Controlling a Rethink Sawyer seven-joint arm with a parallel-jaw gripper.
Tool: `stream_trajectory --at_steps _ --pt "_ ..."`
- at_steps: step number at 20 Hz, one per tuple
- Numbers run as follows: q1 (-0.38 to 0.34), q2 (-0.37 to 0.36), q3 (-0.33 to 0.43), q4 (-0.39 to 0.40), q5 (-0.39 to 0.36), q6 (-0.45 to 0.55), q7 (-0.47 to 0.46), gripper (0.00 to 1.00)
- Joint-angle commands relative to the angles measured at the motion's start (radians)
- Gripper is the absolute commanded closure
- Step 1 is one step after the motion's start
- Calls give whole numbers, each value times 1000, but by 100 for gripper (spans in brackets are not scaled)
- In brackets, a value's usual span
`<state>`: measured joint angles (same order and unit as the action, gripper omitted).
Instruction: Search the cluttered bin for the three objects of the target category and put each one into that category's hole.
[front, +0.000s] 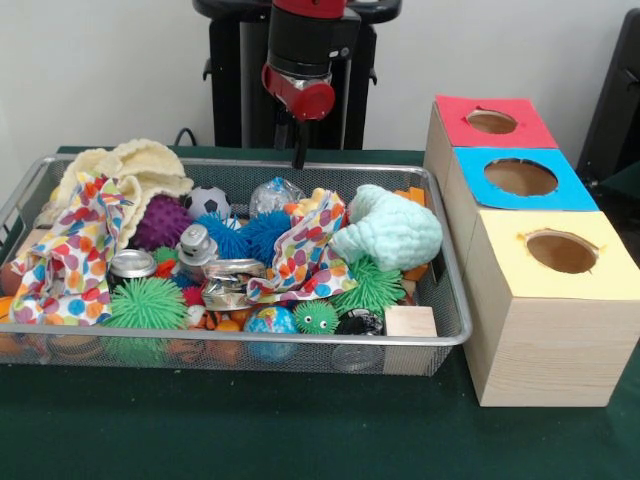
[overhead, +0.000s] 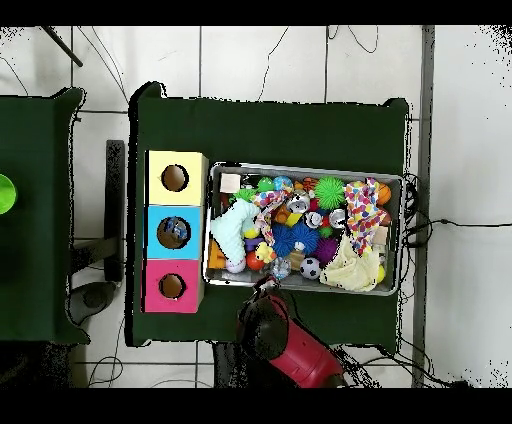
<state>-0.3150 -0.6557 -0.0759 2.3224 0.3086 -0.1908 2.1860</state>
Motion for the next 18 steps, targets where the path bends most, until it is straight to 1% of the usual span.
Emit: stream_trajectory --at_steps 1,4,10,12,18 --pt "8 0 68 -89 93 59 234 0" --pt "23 1 63 -104 113 77 223 0" --pt "22 35 68 -146 130 78 194 0" --pt "24 33 59 -162 138 99 179 0" --pt "53 15 31 -172 162 145 167 0"
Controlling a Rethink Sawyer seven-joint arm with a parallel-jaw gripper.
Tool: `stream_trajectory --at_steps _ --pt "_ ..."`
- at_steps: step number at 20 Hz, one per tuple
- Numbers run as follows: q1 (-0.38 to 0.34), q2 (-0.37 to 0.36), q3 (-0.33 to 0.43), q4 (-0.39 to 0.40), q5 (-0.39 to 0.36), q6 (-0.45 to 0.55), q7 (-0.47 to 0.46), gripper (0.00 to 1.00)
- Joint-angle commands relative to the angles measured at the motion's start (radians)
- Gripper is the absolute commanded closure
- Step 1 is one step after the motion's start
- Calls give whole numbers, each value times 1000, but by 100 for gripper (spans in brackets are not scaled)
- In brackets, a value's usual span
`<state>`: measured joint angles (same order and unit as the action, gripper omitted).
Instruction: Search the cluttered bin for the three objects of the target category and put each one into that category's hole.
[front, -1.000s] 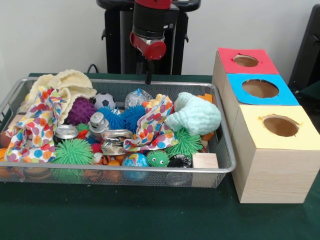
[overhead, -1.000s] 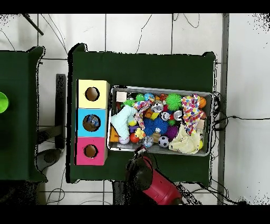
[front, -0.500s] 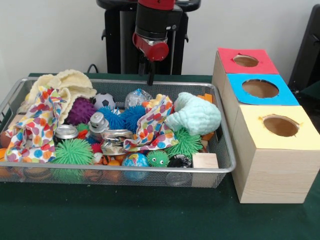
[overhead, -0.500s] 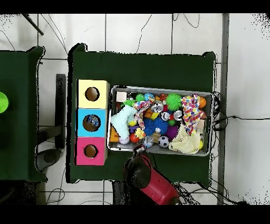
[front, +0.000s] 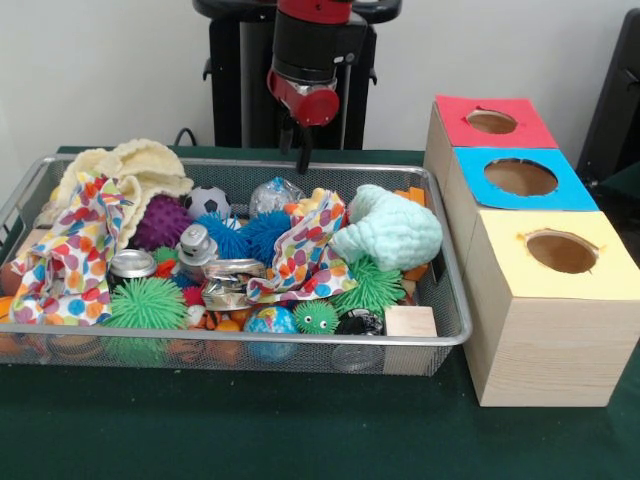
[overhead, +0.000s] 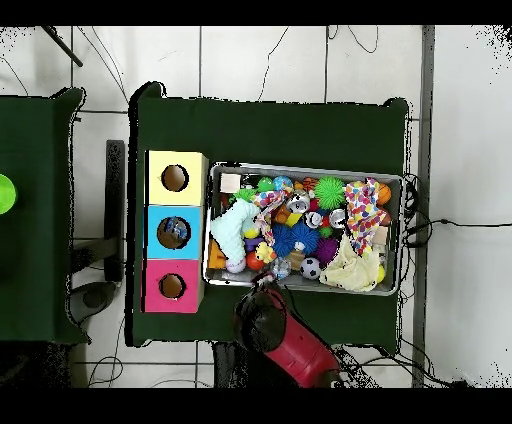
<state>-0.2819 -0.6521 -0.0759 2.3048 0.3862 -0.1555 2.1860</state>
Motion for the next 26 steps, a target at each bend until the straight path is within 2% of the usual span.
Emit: stream_trajectory --at_steps 1,16,20,26 --pt "24 11 27 -157 89 115 166 0" --pt "21 71 50 -220 114 114 159 0" --pt "9 86 54 -239 108 114 149 0" --pt "-15 94 71 -225 81 79 159 0"
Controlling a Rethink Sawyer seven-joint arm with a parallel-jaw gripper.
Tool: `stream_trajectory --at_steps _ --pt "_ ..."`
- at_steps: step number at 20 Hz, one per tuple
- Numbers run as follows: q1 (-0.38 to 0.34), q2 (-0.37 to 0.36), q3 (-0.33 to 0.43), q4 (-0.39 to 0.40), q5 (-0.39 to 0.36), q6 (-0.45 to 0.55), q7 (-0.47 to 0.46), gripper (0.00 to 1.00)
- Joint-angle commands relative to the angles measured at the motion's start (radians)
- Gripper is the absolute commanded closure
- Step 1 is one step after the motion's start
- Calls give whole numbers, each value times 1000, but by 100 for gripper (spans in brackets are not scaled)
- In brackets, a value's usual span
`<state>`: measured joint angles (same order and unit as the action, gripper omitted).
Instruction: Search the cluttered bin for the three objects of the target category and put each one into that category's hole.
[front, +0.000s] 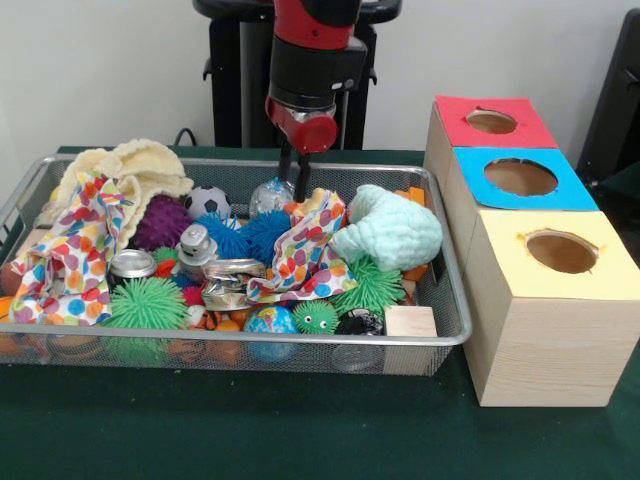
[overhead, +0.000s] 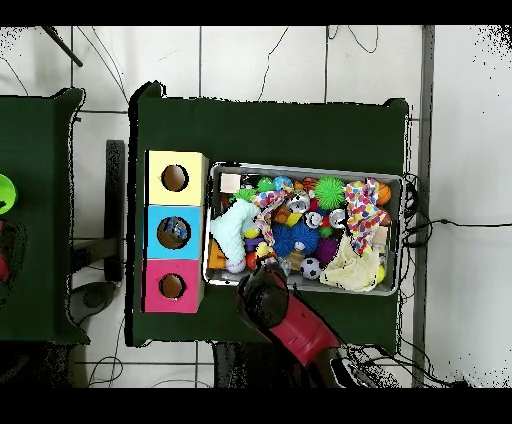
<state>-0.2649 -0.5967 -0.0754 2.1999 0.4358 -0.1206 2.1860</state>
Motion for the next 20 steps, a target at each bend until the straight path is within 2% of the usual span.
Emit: stream_trajectory --at_steps 1,10,20 --pt "-34 42 71 -117 27 37 160 0" --pt "-42 57 64 -79 -8 -6 162 0" --pt "-25 39 29 -44 -5 38 145 0"
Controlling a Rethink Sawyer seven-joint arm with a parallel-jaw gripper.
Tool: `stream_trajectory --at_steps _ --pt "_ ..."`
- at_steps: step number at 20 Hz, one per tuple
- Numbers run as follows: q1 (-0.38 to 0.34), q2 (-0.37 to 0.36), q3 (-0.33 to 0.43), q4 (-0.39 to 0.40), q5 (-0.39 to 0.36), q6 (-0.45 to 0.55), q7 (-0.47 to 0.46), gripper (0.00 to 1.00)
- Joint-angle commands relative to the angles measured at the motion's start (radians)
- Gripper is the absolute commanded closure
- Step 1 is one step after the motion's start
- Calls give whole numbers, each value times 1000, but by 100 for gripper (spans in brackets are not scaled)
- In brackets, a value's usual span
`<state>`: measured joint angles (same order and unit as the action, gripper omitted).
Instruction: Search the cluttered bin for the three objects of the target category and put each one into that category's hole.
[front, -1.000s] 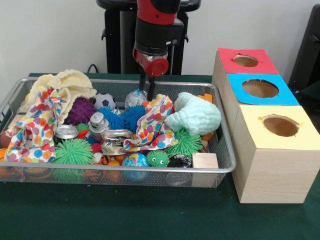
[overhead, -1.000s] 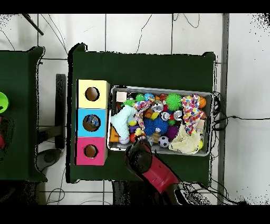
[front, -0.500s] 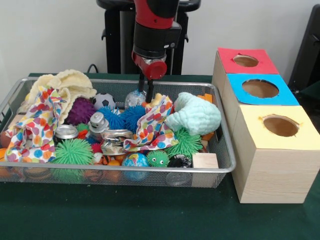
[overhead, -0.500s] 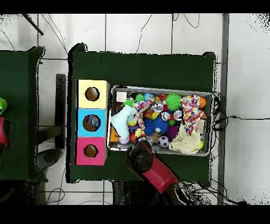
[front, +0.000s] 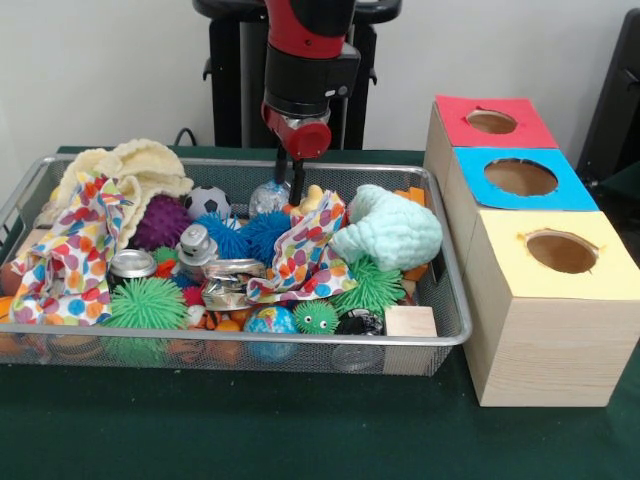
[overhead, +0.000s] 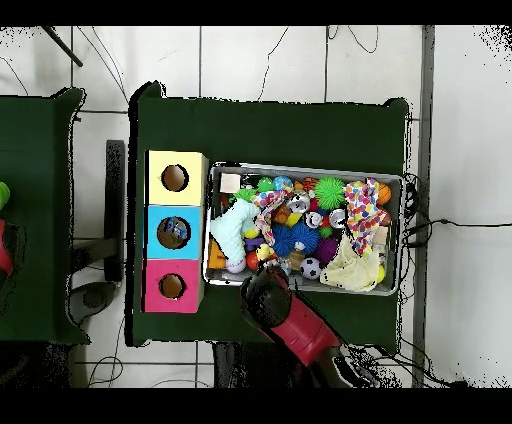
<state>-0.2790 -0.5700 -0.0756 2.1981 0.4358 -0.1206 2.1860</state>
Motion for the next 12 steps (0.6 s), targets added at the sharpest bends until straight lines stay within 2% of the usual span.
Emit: stream_trajectory --at_steps 1,12 --pt "-7 9 23 -41 -4 45 143 0" --pt "34 -12 -23 7 3 98 135 0"
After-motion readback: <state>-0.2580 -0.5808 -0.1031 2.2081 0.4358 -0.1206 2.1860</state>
